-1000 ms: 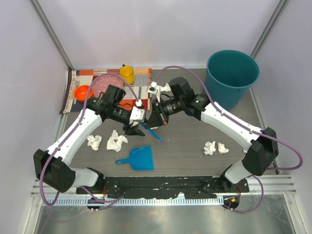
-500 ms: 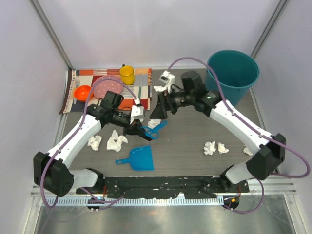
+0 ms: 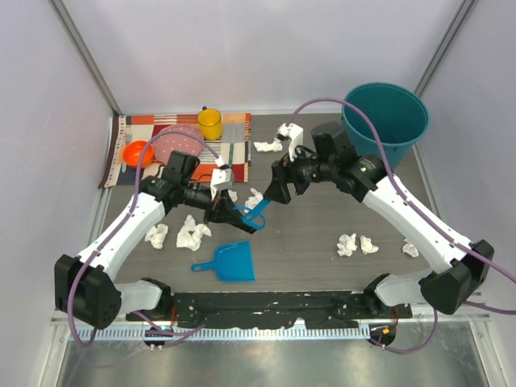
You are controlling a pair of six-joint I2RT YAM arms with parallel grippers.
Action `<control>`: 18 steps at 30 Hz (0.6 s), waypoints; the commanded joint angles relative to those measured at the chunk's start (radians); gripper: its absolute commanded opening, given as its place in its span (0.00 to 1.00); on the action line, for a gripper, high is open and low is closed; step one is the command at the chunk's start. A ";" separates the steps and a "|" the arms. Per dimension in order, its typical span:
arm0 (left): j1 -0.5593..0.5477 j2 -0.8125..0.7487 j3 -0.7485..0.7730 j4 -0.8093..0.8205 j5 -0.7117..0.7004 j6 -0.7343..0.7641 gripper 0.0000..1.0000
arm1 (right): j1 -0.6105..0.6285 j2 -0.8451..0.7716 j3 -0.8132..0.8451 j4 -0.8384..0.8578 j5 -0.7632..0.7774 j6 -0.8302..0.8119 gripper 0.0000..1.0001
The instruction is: Sweep away the paper scraps from the table
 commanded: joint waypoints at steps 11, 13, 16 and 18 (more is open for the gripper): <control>0.005 -0.015 0.037 -0.045 0.052 0.039 0.00 | 0.054 0.075 0.021 -0.064 -0.178 -0.134 0.43; 0.004 -0.009 0.039 -0.044 0.050 0.039 0.00 | 0.054 0.069 0.015 -0.070 -0.197 -0.139 0.43; 0.005 -0.007 0.039 -0.042 0.050 0.039 0.00 | 0.052 0.065 0.010 -0.075 -0.192 -0.143 0.43; 0.004 -0.009 0.042 -0.045 0.049 0.039 0.00 | 0.054 0.066 0.012 -0.072 -0.189 -0.139 0.41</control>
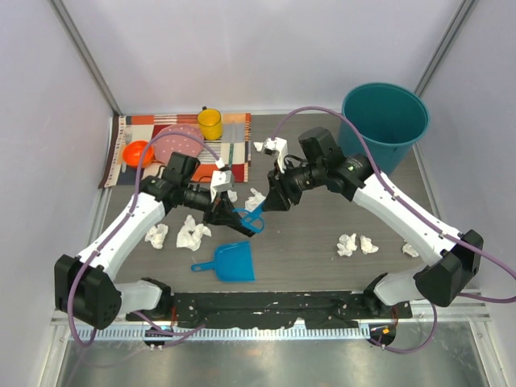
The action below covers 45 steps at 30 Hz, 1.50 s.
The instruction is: Sweep away the paper scraps from the table
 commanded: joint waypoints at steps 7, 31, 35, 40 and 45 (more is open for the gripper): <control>0.004 -0.010 0.048 -0.005 0.043 0.013 0.00 | 0.009 0.003 0.032 0.029 -0.037 -0.001 0.32; 0.001 0.008 0.057 0.001 0.031 -0.005 0.00 | 0.033 0.010 0.049 0.059 -0.086 0.010 0.01; 0.003 0.008 0.031 0.148 -0.165 -0.195 0.41 | 0.033 -0.013 0.034 0.113 0.074 0.076 0.01; 0.003 0.006 0.017 0.179 -0.305 -0.235 0.71 | 0.033 -0.010 0.009 0.121 0.257 0.153 0.01; 0.003 -0.004 0.029 0.162 -0.409 -0.232 1.00 | 0.033 0.000 -0.032 0.127 0.370 0.185 0.01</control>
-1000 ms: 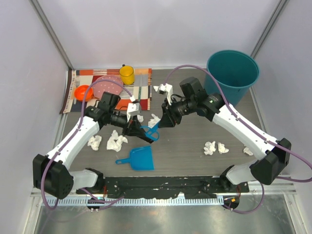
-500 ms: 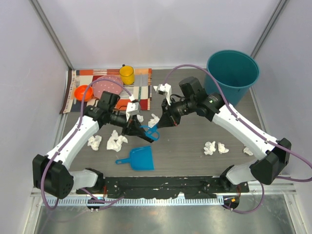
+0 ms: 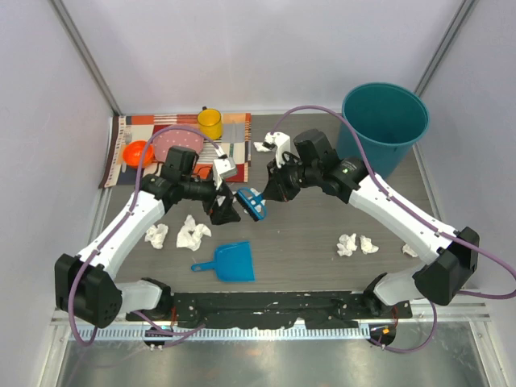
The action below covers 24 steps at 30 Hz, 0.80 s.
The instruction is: Sweep away the paper scraps from the table
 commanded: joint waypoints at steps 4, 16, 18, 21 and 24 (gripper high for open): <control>-0.003 -0.024 0.077 -0.161 -0.291 0.104 1.00 | -0.009 -0.015 -0.029 0.043 0.276 0.097 0.01; -0.157 -0.147 -0.171 -0.525 -0.500 0.434 0.91 | -0.013 0.017 -0.029 0.065 0.330 0.155 0.01; -0.185 -0.150 -0.231 -0.456 -0.537 0.402 0.88 | -0.013 0.016 -0.029 0.069 0.313 0.158 0.01; -0.226 -0.167 -0.294 -0.399 -0.537 0.371 0.88 | -0.015 0.002 -0.032 0.069 0.305 0.160 0.01; -0.265 -0.176 -0.340 -0.325 -0.520 0.325 0.87 | -0.015 -0.010 -0.040 0.067 0.308 0.158 0.01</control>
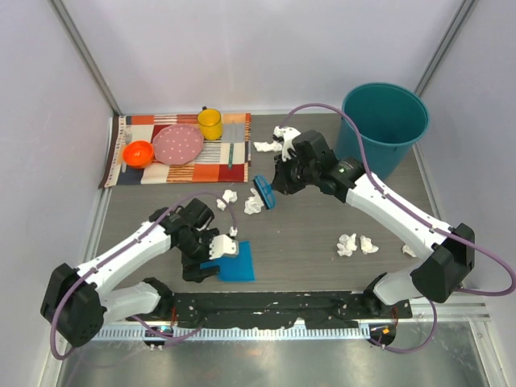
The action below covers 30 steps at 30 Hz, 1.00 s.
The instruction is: Sweep away the paper scraps from the table
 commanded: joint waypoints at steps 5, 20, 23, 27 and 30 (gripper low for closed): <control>-0.067 -0.040 -0.114 0.280 -0.096 -0.101 0.86 | 0.002 -0.032 -0.001 0.046 -0.040 0.015 0.01; -0.081 -0.005 -0.191 0.338 -0.039 -0.030 0.60 | 0.002 -0.035 0.000 0.055 -0.051 0.022 0.01; -0.081 -0.011 -0.192 0.338 -0.033 -0.018 0.45 | 0.002 -0.043 0.000 0.054 -0.050 0.022 0.01; -0.081 -0.012 -0.194 0.338 -0.028 -0.022 0.06 | 0.002 -0.064 -0.003 0.055 -0.031 0.023 0.01; -0.081 -0.018 -0.180 0.353 -0.060 -0.077 0.00 | 0.002 -0.077 -0.004 0.054 -0.013 0.025 0.01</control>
